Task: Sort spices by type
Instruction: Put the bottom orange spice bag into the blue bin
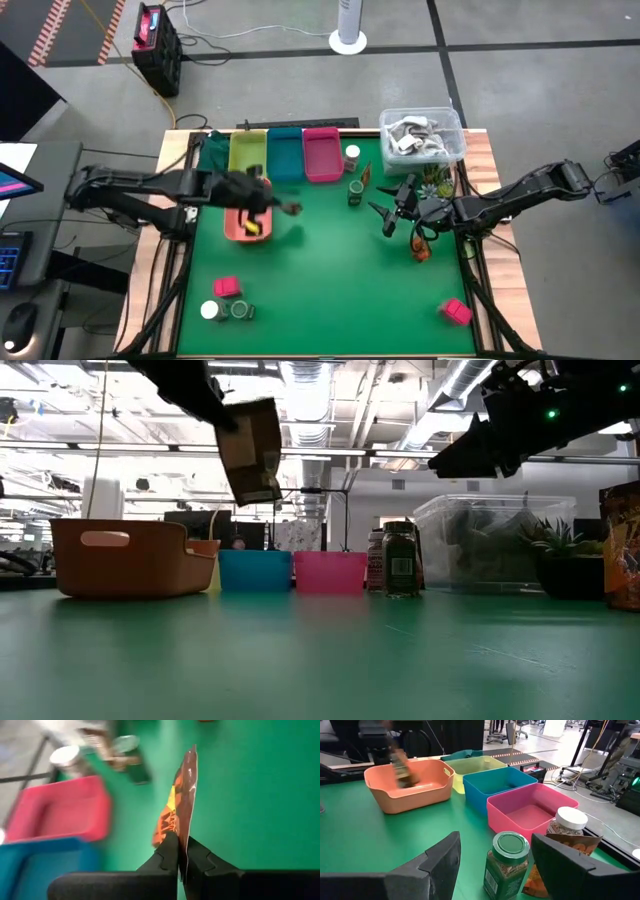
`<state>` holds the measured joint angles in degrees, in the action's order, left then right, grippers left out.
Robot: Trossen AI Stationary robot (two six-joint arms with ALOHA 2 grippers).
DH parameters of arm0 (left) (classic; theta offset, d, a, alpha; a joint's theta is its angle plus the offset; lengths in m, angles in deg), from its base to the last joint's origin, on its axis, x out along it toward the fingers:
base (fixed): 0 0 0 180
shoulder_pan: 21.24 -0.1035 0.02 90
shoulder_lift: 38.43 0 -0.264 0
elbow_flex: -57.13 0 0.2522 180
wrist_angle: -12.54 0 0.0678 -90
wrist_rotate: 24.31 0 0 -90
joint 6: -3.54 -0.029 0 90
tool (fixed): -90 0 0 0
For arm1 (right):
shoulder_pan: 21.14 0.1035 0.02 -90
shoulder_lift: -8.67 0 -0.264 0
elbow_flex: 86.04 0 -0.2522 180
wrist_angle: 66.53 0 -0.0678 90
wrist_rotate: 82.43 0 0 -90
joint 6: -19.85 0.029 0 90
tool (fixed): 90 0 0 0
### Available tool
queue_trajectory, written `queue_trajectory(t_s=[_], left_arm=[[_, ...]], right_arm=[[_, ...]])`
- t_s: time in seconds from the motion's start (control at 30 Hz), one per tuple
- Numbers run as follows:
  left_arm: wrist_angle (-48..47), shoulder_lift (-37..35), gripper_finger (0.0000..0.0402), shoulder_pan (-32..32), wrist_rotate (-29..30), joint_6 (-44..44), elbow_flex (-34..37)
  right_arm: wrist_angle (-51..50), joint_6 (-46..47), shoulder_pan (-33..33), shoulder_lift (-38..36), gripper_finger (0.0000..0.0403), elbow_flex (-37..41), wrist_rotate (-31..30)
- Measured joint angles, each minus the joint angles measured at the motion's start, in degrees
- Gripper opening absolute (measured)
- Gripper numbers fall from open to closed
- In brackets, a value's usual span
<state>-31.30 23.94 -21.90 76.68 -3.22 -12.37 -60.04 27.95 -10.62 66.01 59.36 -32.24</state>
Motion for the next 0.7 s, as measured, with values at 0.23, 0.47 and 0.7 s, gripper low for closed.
queue_trajectory(t_s=[0.23, 0.47, 0.7], left_arm=[[-0.6, -0.3, 0.0000, -16.0, 0.0, -3.8, 0.0], [1.2, -0.2, 0.0000, -28.6, 0.0, -11.0, 0.0], [8.8, 2.0, 0.0000, -35.5, -5.6, -13.7, 0.0]], right_arm=[[0.1, 0.0, 0.1, 0.0, 0.0269, 0.0, 1.1], [0.8, -0.3, 1.2, 0.0, 0.0269, 0.0, 1.2], [2.5, -0.9, 1.4, 0.0, 0.0269, 0.0, 1.4]])
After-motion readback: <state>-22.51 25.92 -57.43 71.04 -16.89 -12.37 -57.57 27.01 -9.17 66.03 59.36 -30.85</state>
